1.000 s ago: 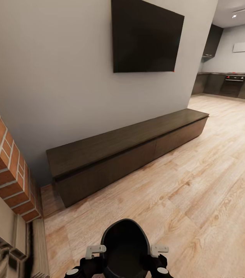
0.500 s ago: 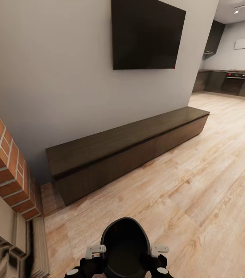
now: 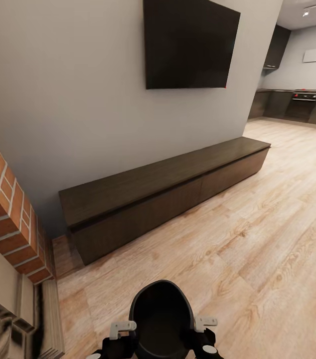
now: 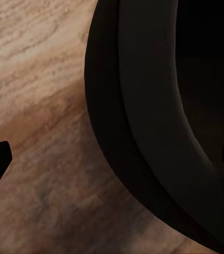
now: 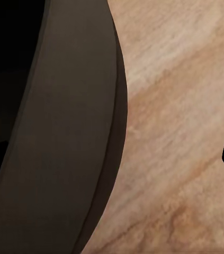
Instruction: Place each of the two pumpkins and all three candles from the living room inside a cabinet in the living room (use any cabinet), then make sure every cabinet is closed, and position the cauldron so it is next to a table in the living room.
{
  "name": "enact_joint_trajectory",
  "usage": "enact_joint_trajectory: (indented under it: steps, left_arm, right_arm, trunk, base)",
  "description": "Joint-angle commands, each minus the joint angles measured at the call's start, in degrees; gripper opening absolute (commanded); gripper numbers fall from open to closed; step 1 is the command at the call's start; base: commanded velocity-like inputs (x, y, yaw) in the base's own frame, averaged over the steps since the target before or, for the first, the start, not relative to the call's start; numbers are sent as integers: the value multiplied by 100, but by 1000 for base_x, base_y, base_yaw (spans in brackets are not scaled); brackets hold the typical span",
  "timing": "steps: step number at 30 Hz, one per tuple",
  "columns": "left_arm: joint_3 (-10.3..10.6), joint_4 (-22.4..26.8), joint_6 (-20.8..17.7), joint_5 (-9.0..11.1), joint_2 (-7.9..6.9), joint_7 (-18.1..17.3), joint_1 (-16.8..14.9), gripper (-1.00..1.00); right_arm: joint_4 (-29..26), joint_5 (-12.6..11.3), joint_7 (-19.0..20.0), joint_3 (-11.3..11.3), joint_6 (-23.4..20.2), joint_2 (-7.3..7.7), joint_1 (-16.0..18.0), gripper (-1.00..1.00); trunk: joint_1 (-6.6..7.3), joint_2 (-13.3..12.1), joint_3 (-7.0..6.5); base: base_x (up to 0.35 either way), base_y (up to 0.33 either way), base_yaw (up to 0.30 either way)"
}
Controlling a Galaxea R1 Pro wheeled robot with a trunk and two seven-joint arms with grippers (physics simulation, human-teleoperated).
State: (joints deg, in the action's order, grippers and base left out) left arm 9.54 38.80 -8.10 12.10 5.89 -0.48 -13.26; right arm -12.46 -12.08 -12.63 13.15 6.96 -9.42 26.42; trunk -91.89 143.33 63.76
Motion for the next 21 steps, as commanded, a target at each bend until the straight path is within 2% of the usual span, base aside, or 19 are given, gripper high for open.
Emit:
enact_joint_trajectory:
  steps: [1,18,21]
  left_arm:
    - [4,7,-29,47,-1,-5,-1,100]
    - [4,5,-25,47,7,4,-1,100]
    - [4,5,-27,47,8,4,-1,100]
  right_arm:
    - [6,-64,-29,47,24,1,3,100]
    - [2,-58,-29,47,24,1,3,100]
    - [0,-58,-29,47,24,1,3,100]
  trunk:
    - [1,2,5]
    - [1,2,5]
    - [-4,5,49]
  base:
    - [0,0,0]
    - [0,0,0]
    - [0,0,0]
